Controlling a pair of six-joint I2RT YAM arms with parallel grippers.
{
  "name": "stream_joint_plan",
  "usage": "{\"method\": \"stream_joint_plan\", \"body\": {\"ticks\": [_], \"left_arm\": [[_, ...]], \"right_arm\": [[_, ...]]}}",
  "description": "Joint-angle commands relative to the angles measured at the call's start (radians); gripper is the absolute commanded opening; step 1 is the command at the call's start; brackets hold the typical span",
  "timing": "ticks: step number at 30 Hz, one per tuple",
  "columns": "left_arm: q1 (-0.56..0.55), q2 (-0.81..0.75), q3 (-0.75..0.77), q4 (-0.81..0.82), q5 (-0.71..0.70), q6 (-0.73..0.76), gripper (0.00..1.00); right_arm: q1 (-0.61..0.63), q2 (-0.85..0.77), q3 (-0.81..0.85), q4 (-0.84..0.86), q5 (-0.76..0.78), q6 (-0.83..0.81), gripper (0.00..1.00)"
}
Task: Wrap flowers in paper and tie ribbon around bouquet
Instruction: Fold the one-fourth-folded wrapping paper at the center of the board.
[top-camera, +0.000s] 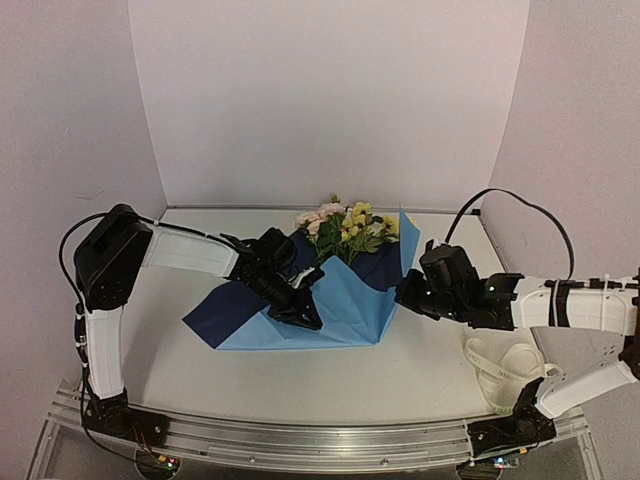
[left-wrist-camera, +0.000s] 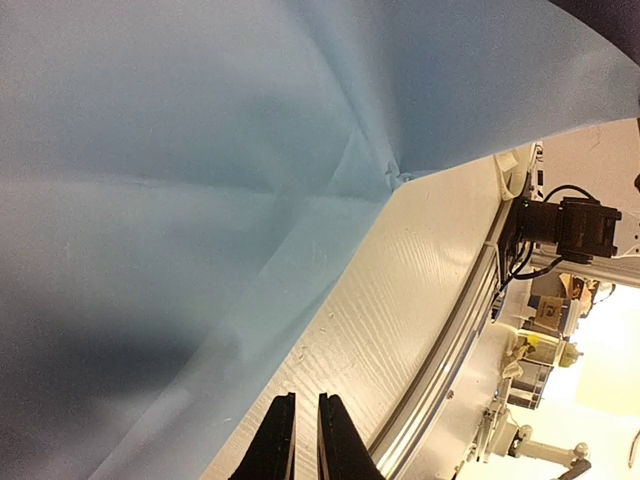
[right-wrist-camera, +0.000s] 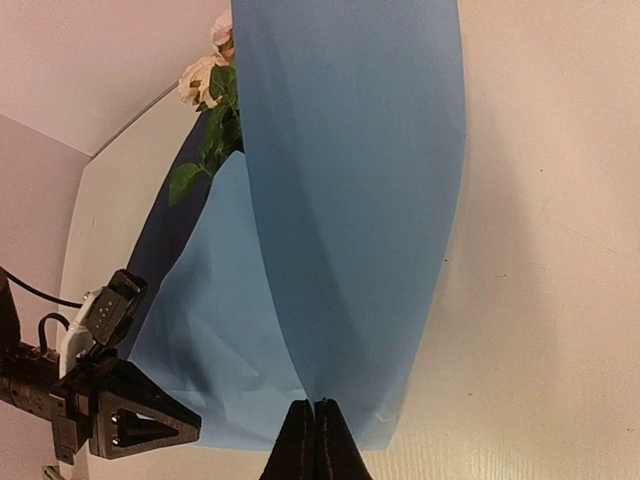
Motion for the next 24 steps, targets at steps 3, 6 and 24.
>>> {"method": "stream_joint_plan", "body": {"ticks": [3, 6, 24], "left_arm": [[0.009, 0.05, 0.05, 0.003, -0.046, 0.018, 0.08], [0.011, 0.082, 0.069, 0.012, -0.055, 0.013, 0.08], [0.026, 0.133, 0.07, 0.116, -0.086, -0.065, 0.05]], "right_arm": [[0.02, 0.048, 0.079, -0.004, -0.024, -0.034, 0.0], [0.037, 0.082, 0.113, -0.004, -0.044, -0.042, 0.0], [0.09, 0.406, 0.325, 0.035, -0.245, -0.034, 0.0]]}}
